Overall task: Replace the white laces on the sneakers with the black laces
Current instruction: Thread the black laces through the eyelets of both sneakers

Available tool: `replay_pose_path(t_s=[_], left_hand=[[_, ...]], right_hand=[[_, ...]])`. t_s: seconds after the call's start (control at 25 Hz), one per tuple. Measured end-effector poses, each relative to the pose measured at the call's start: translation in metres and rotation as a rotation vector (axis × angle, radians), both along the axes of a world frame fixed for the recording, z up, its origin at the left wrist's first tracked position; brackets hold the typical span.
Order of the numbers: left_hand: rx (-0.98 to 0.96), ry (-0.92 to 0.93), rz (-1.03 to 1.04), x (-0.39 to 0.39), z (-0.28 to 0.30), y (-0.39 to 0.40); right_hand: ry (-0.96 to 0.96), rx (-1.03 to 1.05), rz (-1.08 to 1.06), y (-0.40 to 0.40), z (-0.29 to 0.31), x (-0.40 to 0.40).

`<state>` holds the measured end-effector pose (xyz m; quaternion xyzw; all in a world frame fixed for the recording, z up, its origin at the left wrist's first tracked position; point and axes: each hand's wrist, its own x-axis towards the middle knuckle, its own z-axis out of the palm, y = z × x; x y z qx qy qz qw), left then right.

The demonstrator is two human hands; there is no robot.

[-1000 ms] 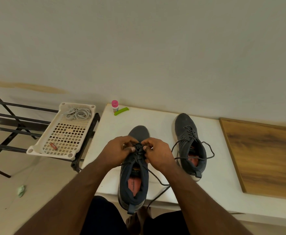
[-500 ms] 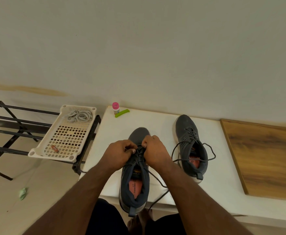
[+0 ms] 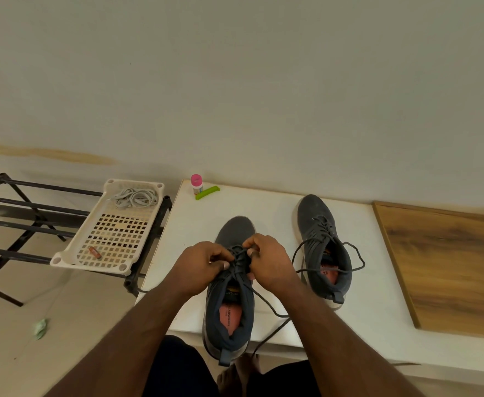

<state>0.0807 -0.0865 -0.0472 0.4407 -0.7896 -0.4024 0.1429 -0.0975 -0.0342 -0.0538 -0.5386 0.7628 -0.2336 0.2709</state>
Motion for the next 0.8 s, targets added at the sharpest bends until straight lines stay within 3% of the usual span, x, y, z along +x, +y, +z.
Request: replay_pose_path(t_s=[0.2, 0.4, 0.64, 0.8], left_hand=[[-0.097, -0.106, -0.042, -0.01, 0.002, 0.001], [-0.031, -0.012, 0.165, -0.012, -0.001, -0.004], [-0.239, -0.277, -0.094, -0.027, -0.002, -0.026], [-0.206, -0.18, -0.08, -0.025, -0.002, -0.025]], right_hand=[[-0.044, 0.008, -0.02, 0.002, 0.002, 0.0], [-0.051, 0.017, -0.036, 0.001, 0.001, 0.002], [-0.07, 0.009, -0.066, 0.003, 0.0, 0.002], [-0.052, 0.011, -0.055, 0.002, 0.002, 0.004]])
